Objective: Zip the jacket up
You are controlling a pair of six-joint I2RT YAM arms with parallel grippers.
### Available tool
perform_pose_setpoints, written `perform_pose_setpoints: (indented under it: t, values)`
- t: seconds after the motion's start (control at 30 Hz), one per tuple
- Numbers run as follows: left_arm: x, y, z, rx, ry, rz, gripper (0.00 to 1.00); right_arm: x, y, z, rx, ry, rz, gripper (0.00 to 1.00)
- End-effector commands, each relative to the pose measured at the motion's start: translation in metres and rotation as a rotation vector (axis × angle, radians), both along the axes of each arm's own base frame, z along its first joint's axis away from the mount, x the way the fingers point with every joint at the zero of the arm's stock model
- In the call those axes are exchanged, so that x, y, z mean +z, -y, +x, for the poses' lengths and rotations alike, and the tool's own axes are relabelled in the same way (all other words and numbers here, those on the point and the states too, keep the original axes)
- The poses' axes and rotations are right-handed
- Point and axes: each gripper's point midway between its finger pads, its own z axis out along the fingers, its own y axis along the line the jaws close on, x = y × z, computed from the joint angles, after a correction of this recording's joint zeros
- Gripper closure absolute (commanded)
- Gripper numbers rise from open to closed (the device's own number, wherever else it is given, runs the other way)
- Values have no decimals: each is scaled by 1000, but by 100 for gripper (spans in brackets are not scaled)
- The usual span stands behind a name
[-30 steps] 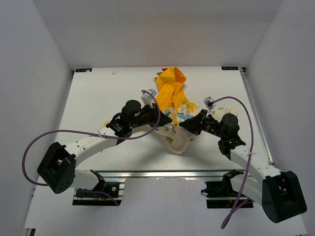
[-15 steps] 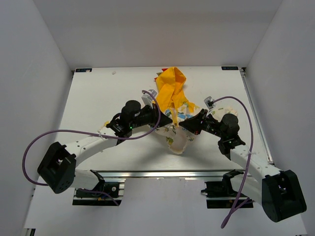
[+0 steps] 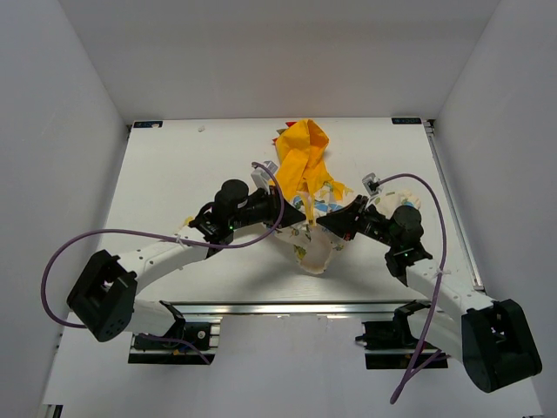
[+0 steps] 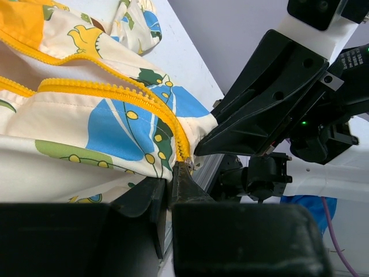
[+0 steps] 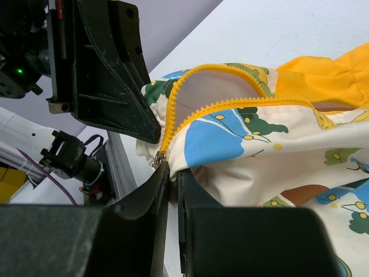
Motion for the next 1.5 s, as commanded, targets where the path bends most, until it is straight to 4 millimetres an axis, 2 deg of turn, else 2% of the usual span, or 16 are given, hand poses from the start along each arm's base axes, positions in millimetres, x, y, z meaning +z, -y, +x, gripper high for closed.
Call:
perform_pose_setpoints:
  t: [0.0,0.23,0.47,0.77,0.93,1.1,1.13,1.17,1.2,1.23,1.27,1.3,1.33,1.37,1.43,1.47]
  values:
    - [8,3,-13,-60,-1,-37,100,28,1,5,-21,122,73,100]
    - [5,4,-22,-85,-52,-59,100,32,0,7,-27,143,102,100]
    - [13,7,-26,-102,-82,-98,100,28,-7,7,-39,197,62,100]
    - [-7,-2,-31,-51,-148,-59,100,49,0,15,-171,211,172,100]
    - [-14,5,-44,-54,-153,-16,100,57,0,16,-191,197,214,100]
    - [-26,5,-56,-59,-162,37,100,65,5,27,-255,188,210,100]
    - [-24,3,-57,-50,-158,37,100,57,4,30,-258,156,177,100]
    - [-30,-1,-56,-26,-170,59,100,62,3,32,-254,154,168,100]
    - [-29,-2,-54,-9,-171,59,100,58,1,34,-253,134,139,100]
    - [-24,-4,-54,-1,-163,52,100,36,-1,35,-243,50,70,100]
    - [-24,-5,-52,13,-170,56,100,30,-2,36,-239,25,33,97]
    - [-19,-5,-46,44,-165,51,100,30,-3,38,-234,18,3,94]
    - [-16,-5,-43,61,-163,53,100,10,-2,36,-232,-36,-65,91]
    - [-21,-7,-40,85,-187,81,100,6,-2,33,-218,-38,-90,83]
    - [-14,-6,-29,132,-184,90,100,-3,1,30,-216,-60,-141,77]
    - [-19,-7,-27,149,-206,110,100,-10,3,24,-203,-81,-170,69]
